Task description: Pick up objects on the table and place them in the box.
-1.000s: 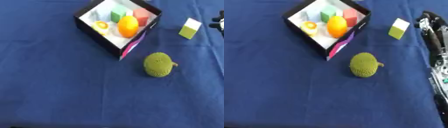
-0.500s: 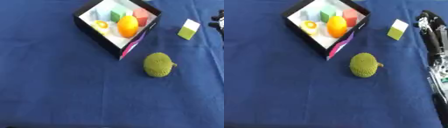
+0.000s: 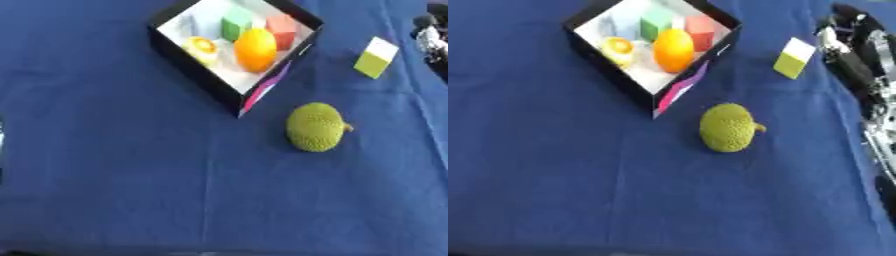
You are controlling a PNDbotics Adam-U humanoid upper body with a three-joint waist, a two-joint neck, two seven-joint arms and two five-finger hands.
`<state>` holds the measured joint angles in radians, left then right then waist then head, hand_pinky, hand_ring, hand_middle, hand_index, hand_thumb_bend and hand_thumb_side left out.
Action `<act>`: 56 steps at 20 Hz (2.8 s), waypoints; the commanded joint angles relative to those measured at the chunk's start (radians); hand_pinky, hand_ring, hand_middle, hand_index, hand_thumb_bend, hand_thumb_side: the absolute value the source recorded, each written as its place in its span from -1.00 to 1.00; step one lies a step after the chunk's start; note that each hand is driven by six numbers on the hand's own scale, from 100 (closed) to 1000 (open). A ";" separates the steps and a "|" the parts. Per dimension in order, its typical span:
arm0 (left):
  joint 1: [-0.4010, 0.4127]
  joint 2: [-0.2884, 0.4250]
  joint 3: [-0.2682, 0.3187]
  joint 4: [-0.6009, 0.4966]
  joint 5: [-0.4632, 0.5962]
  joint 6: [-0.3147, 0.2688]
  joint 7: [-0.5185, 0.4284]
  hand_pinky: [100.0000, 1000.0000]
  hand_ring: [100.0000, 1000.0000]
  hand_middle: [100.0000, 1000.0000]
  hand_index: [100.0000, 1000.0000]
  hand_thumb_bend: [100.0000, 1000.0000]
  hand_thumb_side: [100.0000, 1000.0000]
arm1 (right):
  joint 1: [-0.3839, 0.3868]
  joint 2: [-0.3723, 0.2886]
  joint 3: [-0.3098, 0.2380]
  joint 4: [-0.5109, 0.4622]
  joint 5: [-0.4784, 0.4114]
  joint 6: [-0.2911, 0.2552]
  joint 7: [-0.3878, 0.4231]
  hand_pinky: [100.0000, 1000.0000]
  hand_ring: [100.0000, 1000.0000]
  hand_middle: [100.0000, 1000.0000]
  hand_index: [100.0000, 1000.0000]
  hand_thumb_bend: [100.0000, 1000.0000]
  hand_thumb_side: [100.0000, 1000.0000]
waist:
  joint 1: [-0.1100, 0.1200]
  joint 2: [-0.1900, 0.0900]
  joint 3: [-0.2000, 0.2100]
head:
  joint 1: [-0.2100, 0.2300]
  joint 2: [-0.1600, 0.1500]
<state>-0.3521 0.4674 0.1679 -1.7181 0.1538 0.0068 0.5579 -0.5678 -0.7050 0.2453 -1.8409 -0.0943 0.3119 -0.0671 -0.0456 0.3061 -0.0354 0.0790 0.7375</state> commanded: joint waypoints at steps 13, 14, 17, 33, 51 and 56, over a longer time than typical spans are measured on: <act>-0.004 0.020 -0.007 -0.047 -0.031 0.008 -0.022 0.32 0.46 0.52 0.65 -1.00 0.14 | -0.204 -0.253 0.159 -0.159 -0.030 0.180 0.311 0.95 0.69 0.55 0.81 -1.00 -0.62 | -0.017 -0.058 0.001 | -0.001 -0.001; -0.006 0.017 -0.007 -0.047 -0.030 0.008 -0.021 0.32 0.46 0.52 0.65 -1.00 0.14 | -0.207 -0.258 0.166 -0.159 -0.024 0.179 0.342 0.95 0.69 0.55 0.81 -1.00 -0.64 | -0.016 -0.058 0.001 | 0.000 -0.001; -0.009 0.009 -0.007 -0.049 -0.029 0.011 -0.021 0.32 0.46 0.52 0.65 -1.00 0.14 | -0.212 -0.262 0.173 -0.159 -0.003 0.167 0.420 0.97 0.71 0.56 0.78 -1.00 -0.84 | -0.015 -0.059 0.000 | 0.002 -0.001; -0.007 0.001 -0.008 -0.057 -0.024 0.019 -0.023 0.32 0.45 0.52 0.64 -1.00 0.12 | -0.214 -0.222 0.262 -0.159 0.264 0.249 0.595 0.97 0.69 0.52 0.76 -0.31 -0.93 | -0.009 -0.059 0.002 | -0.011 0.009; -0.010 -0.002 -0.010 -0.059 -0.022 0.027 -0.024 0.34 0.45 0.51 0.64 -1.00 0.10 | -0.208 -0.123 0.338 -0.144 0.411 0.305 0.714 0.98 0.72 0.54 0.75 -0.29 -0.83 | -0.008 -0.058 0.011 | -0.025 0.011; -0.010 -0.005 -0.013 -0.071 -0.026 0.024 -0.037 0.34 0.45 0.51 0.64 -1.00 0.11 | -0.215 -0.090 0.351 -0.061 0.483 0.267 0.653 0.98 0.74 0.55 0.76 -0.27 -0.62 | -0.006 -0.056 0.014 | -0.028 0.011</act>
<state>-0.3498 0.4496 0.1557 -1.7650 0.1313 0.0320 0.5252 -0.7666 -0.7862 0.6044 -1.9151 0.3674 0.5766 0.5908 -0.0525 0.3061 -0.0218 0.0534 0.7464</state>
